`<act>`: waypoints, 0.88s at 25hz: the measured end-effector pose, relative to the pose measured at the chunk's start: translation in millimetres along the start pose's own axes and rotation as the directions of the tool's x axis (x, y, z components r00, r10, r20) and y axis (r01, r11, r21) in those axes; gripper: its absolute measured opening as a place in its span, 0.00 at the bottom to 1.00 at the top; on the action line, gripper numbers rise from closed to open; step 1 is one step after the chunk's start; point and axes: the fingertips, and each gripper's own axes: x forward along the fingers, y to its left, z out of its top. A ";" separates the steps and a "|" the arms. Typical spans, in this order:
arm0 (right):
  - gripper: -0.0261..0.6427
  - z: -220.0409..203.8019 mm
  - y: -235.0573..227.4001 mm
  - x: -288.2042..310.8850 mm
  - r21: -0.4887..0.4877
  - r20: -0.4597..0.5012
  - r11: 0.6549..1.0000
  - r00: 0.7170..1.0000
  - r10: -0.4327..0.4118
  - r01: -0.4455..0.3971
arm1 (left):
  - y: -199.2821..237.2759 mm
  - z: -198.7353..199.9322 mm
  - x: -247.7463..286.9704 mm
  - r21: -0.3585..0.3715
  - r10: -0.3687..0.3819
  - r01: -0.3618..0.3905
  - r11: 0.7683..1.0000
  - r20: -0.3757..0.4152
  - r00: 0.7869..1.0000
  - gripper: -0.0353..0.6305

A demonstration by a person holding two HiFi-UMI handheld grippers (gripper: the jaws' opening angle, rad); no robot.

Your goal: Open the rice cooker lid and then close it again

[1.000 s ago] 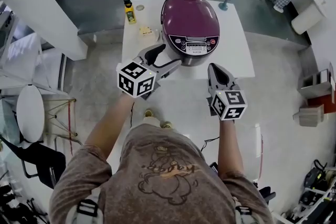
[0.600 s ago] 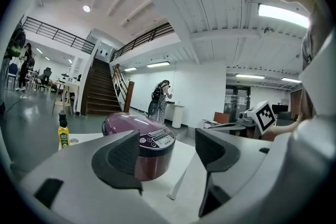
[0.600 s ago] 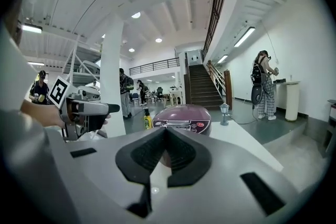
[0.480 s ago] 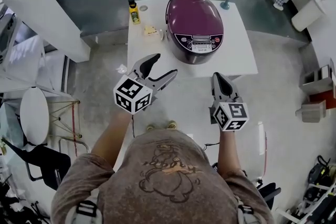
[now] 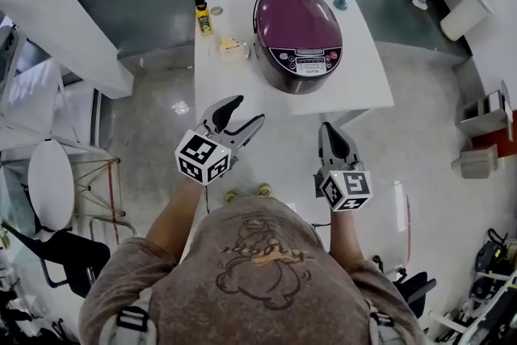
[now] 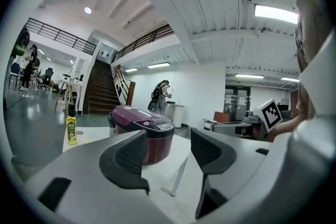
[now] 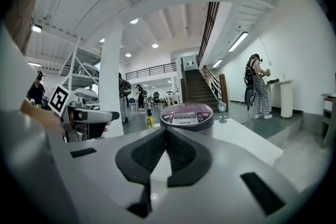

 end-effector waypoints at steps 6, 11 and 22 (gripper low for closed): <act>0.05 -16.4 6.5 -2.3 -0.005 -0.002 1.000 1.000 0.002 -0.002 | 14.1 -14.7 -11.6 -0.004 0.059 -0.059 0.998 -0.008 0.998 0.33; 0.05 -27.1 12.6 -1.6 0.012 -0.008 1.000 1.000 -0.002 0.002 | 24.4 -27.5 -19.9 -0.003 0.105 -0.105 0.994 -0.017 0.994 0.24; 0.05 -37.2 18.7 -2.8 0.023 -0.010 1.000 1.000 -0.011 0.011 | 30.3 -45.1 -34.7 -0.031 0.172 -0.172 0.985 -0.018 0.985 0.10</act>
